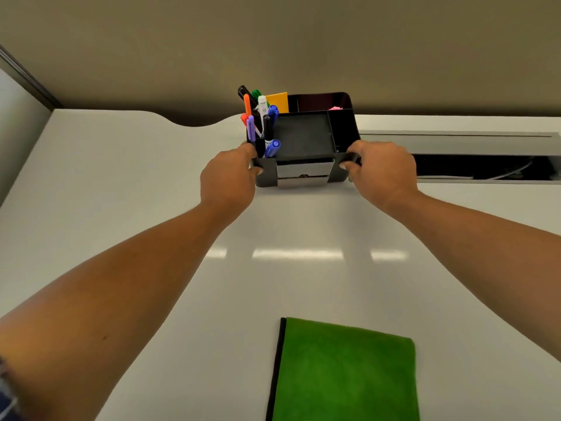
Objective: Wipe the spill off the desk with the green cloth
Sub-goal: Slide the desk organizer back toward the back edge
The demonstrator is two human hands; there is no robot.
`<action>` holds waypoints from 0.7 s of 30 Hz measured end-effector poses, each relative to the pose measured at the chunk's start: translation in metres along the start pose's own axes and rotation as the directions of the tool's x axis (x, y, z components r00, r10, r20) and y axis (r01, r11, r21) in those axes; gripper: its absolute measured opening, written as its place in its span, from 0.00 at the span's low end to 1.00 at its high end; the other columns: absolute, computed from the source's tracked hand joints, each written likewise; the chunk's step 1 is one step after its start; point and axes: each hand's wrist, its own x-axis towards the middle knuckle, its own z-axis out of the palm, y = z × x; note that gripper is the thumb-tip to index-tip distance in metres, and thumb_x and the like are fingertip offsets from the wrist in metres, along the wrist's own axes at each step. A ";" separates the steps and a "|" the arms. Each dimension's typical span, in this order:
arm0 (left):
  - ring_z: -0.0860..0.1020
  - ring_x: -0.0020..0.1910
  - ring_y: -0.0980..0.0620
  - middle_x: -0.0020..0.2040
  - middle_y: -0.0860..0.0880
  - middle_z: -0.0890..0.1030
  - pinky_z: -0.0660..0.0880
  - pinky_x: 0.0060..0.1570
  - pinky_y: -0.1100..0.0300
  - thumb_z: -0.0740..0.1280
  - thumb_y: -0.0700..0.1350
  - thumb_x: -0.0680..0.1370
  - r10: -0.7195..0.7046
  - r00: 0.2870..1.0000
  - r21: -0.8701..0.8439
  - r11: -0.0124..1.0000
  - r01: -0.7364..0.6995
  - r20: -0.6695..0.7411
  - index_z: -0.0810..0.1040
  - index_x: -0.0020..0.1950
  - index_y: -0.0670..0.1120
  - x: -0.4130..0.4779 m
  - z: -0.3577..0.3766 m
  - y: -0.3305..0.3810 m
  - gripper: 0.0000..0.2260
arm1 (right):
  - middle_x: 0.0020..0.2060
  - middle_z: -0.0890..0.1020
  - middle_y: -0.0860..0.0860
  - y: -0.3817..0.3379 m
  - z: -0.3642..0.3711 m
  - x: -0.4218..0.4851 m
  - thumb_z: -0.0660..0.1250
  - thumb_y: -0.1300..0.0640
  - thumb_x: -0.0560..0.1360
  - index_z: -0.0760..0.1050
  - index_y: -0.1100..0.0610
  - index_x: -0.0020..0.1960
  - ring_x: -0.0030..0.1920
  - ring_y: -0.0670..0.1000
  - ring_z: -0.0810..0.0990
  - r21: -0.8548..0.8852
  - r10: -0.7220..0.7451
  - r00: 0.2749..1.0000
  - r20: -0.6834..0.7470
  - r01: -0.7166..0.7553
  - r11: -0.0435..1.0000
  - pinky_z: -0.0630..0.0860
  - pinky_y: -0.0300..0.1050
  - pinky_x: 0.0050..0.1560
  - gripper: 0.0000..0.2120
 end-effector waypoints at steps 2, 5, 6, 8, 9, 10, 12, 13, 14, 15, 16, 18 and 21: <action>0.73 0.38 0.48 0.48 0.46 0.83 0.69 0.36 0.56 0.67 0.48 0.79 0.005 1.000 0.044 0.999 -0.004 -0.016 0.76 0.59 0.49 -0.002 -0.002 0.003 0.10 | 0.39 0.84 0.55 -0.001 0.000 -0.001 0.67 0.47 0.80 0.80 0.53 0.55 0.38 0.59 0.81 0.025 0.012 1.000 0.023 -0.013 1.000 0.80 0.50 0.38 0.11; 0.78 0.45 0.47 0.56 0.46 0.83 0.73 0.41 0.57 0.67 0.47 0.79 -0.014 1.000 0.032 0.999 0.014 -0.022 0.75 0.64 0.50 -0.009 -0.005 0.007 0.14 | 0.47 0.85 0.56 -0.003 -0.002 -0.006 0.67 0.49 0.80 0.78 0.52 0.61 0.46 0.60 0.83 0.127 0.072 0.996 0.061 -0.079 0.989 0.81 0.54 0.45 0.13; 0.79 0.53 0.46 0.63 0.47 0.80 0.75 0.47 0.55 0.68 0.48 0.78 -0.028 0.999 -0.004 1.000 0.028 -0.022 0.72 0.68 0.51 -0.014 -0.007 0.008 0.18 | 0.51 0.85 0.55 -0.003 -0.004 -0.011 0.68 0.49 0.79 0.76 0.51 0.65 0.49 0.59 0.83 0.189 0.107 0.992 0.063 -0.117 0.975 0.81 0.55 0.48 0.16; 0.73 0.68 0.47 0.73 0.50 0.71 0.71 0.62 0.53 0.70 0.50 0.76 -0.075 0.997 -0.095 0.993 0.074 -0.008 0.65 0.74 0.53 -0.034 -0.010 0.011 0.27 | 0.60 0.82 0.52 -0.004 -0.012 -0.033 0.72 0.49 0.77 0.70 0.48 0.71 0.55 0.55 0.82 0.364 0.192 0.979 0.066 -0.203 0.909 0.80 0.55 0.54 0.24; 0.69 0.71 0.48 0.75 0.51 0.68 0.68 0.66 0.53 0.70 0.51 0.76 -0.100 0.995 -0.141 0.985 0.099 0.001 0.63 0.75 0.53 -0.048 -0.013 0.012 0.30 | 0.63 0.80 0.51 -0.005 -0.016 -0.049 0.72 0.49 0.76 0.68 0.48 0.72 0.56 0.53 0.81 0.443 0.231 0.970 0.071 -0.239 0.864 0.80 0.53 0.55 0.27; 0.67 0.72 0.49 0.76 0.51 0.66 0.65 0.67 0.55 0.70 0.53 0.75 -0.123 0.992 -0.193 0.973 0.124 0.017 0.61 0.76 0.53 -0.068 -0.015 0.013 0.31 | 0.65 0.79 0.50 -0.004 -0.019 -0.071 0.73 0.49 0.75 0.67 0.48 0.73 0.56 0.51 0.81 0.499 0.272 0.958 0.092 -0.281 0.820 0.79 0.50 0.56 0.29; 0.66 0.72 0.53 0.75 0.52 0.67 0.61 0.67 0.62 0.69 0.53 0.76 -0.132 0.990 -0.331 0.933 0.141 0.048 0.62 0.76 0.52 -0.119 -0.015 0.016 0.31 | 0.62 0.78 0.48 0.001 -0.023 -0.127 0.74 0.48 0.75 0.68 0.49 0.71 0.54 0.49 0.80 0.559 0.362 0.915 0.177 -0.396 0.728 0.78 0.47 0.55 0.28; 0.66 0.71 0.55 0.74 0.52 0.68 0.60 0.66 0.67 0.69 0.53 0.76 -0.129 0.989 -0.396 0.906 0.148 0.075 0.63 0.75 0.51 -0.150 -0.016 0.017 0.30 | 0.60 0.78 0.46 0.004 -0.024 -0.161 0.74 0.48 0.74 0.70 0.48 0.70 0.53 0.48 0.81 0.565 0.415 0.879 0.234 -0.470 0.678 0.77 0.46 0.54 0.27; 0.66 0.70 0.58 0.73 0.53 0.68 0.58 0.65 0.72 0.69 0.53 0.76 -0.123 0.987 -0.438 0.885 0.157 0.106 0.64 0.75 0.51 -0.180 -0.016 0.019 0.29 | 0.59 0.79 0.45 0.007 -0.026 -0.195 0.74 0.48 0.74 0.71 0.48 0.68 0.51 0.47 0.81 0.554 0.474 0.832 0.287 -0.548 0.627 0.77 0.46 0.53 0.25; 0.66 0.68 0.62 0.72 0.54 0.69 0.56 0.63 0.76 0.68 0.54 0.76 -0.118 0.982 -0.459 0.871 0.173 0.145 0.65 0.74 0.51 -0.211 -0.017 0.021 0.28 | 0.57 0.79 0.45 0.009 -0.027 -0.230 0.74 0.48 0.74 0.72 0.48 0.66 0.50 0.46 0.81 0.524 0.534 0.775 0.339 -0.627 0.576 0.77 0.46 0.53 0.23; 0.65 0.66 0.65 0.71 0.56 0.70 0.56 0.61 0.78 0.68 0.55 0.76 -0.115 0.975 -0.469 0.862 0.193 0.189 0.66 0.73 0.52 -0.238 -0.017 0.023 0.27 | 0.56 0.80 0.45 0.011 -0.029 -0.261 0.74 0.48 0.73 0.73 0.48 0.65 0.51 0.46 0.81 0.480 0.586 0.714 0.384 -0.696 0.533 0.76 0.47 0.53 0.22; 0.69 0.62 0.65 0.65 0.60 0.73 0.64 0.60 0.72 0.67 0.57 0.75 -0.095 0.960 -0.461 0.862 0.212 0.264 0.68 0.70 0.55 -0.284 -0.017 0.028 0.25 | 0.52 0.81 0.46 0.012 -0.031 -0.315 0.74 0.47 0.73 0.74 0.50 0.64 0.55 0.51 0.81 0.371 0.652 0.606 0.455 -0.795 0.480 0.75 0.50 0.55 0.22; 0.75 0.59 0.58 0.62 0.59 0.75 0.72 0.56 0.61 0.68 0.58 0.74 -0.047 0.940 -0.397 0.899 0.187 0.337 0.69 0.68 0.54 -0.331 -0.016 0.033 0.24 | 0.47 0.81 0.44 0.002 -0.032 -0.363 0.74 0.46 0.73 0.75 0.52 0.65 0.53 0.52 0.81 0.280 0.674 0.500 0.544 -0.865 0.416 0.76 0.52 0.56 0.23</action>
